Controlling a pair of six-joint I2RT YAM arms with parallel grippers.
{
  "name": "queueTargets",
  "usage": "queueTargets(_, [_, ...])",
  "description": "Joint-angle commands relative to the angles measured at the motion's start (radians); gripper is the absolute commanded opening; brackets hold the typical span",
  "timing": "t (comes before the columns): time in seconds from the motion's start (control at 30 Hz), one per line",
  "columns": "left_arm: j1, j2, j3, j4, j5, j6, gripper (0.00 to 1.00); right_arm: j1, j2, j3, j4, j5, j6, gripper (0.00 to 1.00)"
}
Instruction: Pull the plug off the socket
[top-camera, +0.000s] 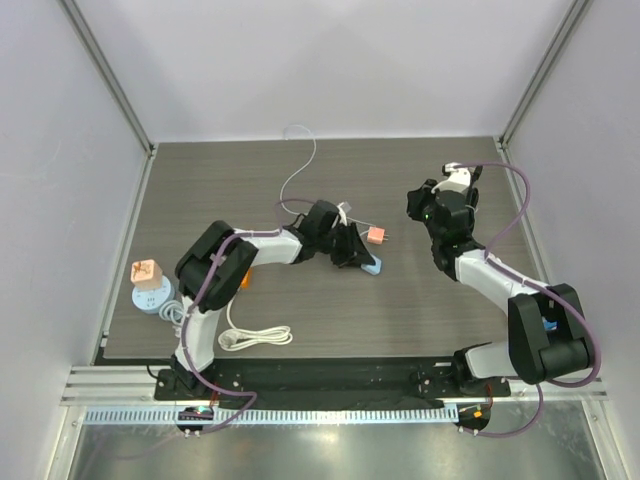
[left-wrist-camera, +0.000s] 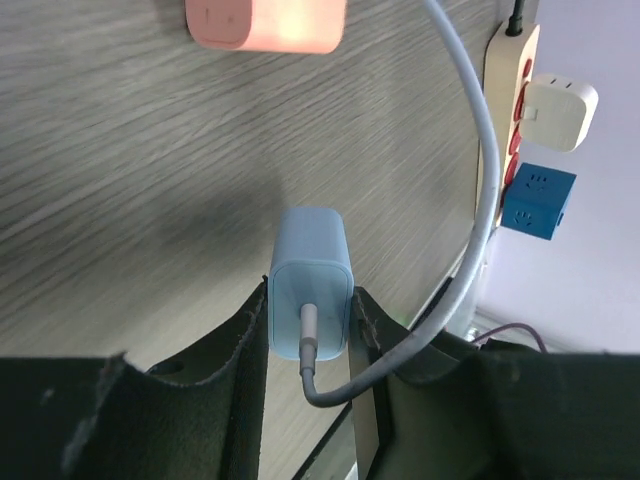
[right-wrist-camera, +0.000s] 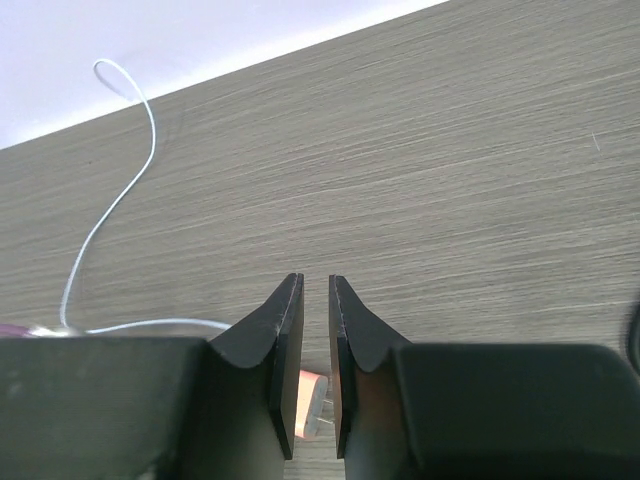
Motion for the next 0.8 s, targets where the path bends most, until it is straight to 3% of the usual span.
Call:
queueTargets(0.0, [-0.007,0.045,0.045,0.204,0.066,-0.142,0.00,-0.011,-0.020,-0.007,0.059,-0.010,0.024,0.22])
queueTargets(0.13, [-0.009,0.064,0.036,0.201,0.043,-0.148,0.09,-0.020,-0.012,-0.007,0.075,-0.039,0.039,0.22])
queueTargets(0.17, [-0.009,0.058,0.036,0.193,0.039,-0.142,0.15,-0.020,-0.009,-0.007,0.076,-0.047,0.041,0.22])
queueTargets(0.23, [-0.007,0.047,0.042,0.130,0.002,-0.098,0.39,-0.022,-0.006,-0.006,0.078,-0.055,0.045,0.22])
queueTargets(0.37, [-0.009,0.028,0.030,0.090,-0.011,-0.073,0.61,-0.022,-0.008,-0.007,0.087,-0.081,0.052,0.22])
queueTargets(0.53, [-0.007,-0.005,0.021,0.003,-0.034,-0.030,0.71,-0.023,-0.009,0.000,0.076,-0.095,0.052,0.22])
queueTargets(0.57, [-0.007,-0.017,0.030,-0.046,-0.052,-0.001,0.75,-0.023,-0.006,0.000,0.075,-0.096,0.052,0.22])
queueTargets(0.77, [-0.004,-0.079,0.123,-0.371,-0.135,0.130,0.81,-0.023,0.000,0.011,0.069,-0.112,0.064,0.22])
